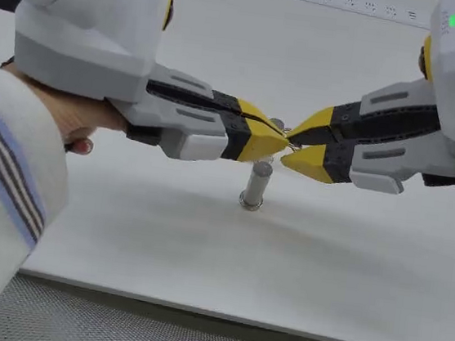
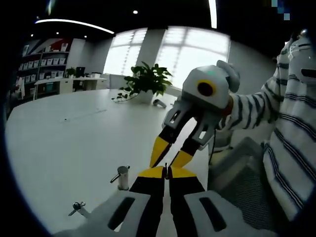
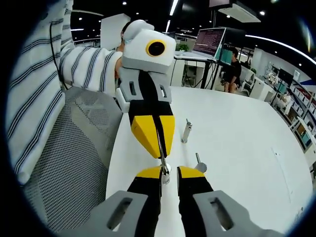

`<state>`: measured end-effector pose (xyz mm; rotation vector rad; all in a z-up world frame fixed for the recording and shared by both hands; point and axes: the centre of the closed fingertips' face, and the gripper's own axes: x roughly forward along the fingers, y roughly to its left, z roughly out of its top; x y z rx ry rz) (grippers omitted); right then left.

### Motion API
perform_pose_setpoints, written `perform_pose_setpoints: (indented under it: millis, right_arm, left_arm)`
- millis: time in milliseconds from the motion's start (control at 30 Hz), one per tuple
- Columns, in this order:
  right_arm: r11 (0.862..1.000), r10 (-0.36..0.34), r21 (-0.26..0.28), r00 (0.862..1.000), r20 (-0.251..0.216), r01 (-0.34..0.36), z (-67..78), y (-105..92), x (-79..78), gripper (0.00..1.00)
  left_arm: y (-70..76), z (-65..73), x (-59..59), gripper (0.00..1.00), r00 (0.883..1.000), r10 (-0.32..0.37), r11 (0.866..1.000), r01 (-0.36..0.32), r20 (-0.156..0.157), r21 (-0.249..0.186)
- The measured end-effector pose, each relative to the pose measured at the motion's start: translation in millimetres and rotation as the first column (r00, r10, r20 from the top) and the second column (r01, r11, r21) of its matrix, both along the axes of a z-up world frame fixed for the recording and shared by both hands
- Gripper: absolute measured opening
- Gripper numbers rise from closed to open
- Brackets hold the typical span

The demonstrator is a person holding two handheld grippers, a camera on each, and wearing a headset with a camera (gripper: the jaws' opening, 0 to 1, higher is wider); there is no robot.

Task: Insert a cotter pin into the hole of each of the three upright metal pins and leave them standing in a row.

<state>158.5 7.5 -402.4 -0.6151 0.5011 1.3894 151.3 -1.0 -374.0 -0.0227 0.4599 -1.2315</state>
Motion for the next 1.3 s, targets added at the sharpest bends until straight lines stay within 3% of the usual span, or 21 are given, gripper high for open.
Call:
perform_pose_setpoints:
  millis: [133, 267, 333, 433, 600, 767, 1100, 1300]
  right_arm:
    - [1.000, 0.018, 0.011, 0.999, -0.026, -0.018, -0.4, 0.8, -6.9, 0.01]
    - [0.999, 0.038, 0.015, 0.999, -0.035, -0.038, 0.1, 2.2, -13.0, 0.00]
    - [0.999, 0.052, 0.008, 0.998, -0.034, -0.051, -0.2, 2.4, -15.3, 0.00]
    - [0.998, 0.062, 0.001, 0.998, -0.031, -0.062, -0.2, 2.3, -17.7, 0.00]
    - [0.996, 0.087, -0.006, 0.995, -0.038, -0.088, 0.3, 0.4, -24.3, 0.00]
    - [0.995, 0.102, -0.015, 0.994, -0.039, -0.103, -0.5, -1.7, -25.5, 0.00]
    - [0.992, 0.121, -0.017, 0.992, -0.032, -0.122, -0.2, -6.3, -29.5, 0.00]
    - [0.994, 0.110, -0.017, 0.993, -0.037, -0.111, -1.7, -7.0, -25.5, 0.00]
  left_arm:
    - [0.5, -0.1, -2.5, 0.00, 1.000, -0.021, 1.000, 0.021, 0.022, 0.015]
    - [1.0, 1.0, -8.5, 0.00, 0.993, -0.080, 0.996, 0.075, 0.085, 0.058]
    - [2.7, -0.9, -7.0, 0.00, 0.990, -0.099, 0.993, 0.091, 0.101, 0.076]
    - [2.8, -3.9, -7.7, 0.00, 0.978, -0.136, 0.985, 0.117, 0.159, 0.125]
    - [0.9, -5.9, -11.7, 0.00, 0.958, -0.194, 0.972, 0.158, 0.211, 0.175]
    - [-2.6, -8.7, -16.0, 0.00, 0.950, -0.223, 0.963, 0.180, 0.220, 0.201]
    - [-3.5, -11.2, -21.8, 0.00, 0.943, -0.249, 0.956, 0.203, 0.219, 0.212]
    - [-3.2, -18.0, -20.7, 0.00, 0.952, -0.240, 0.954, 0.194, 0.190, 0.230]
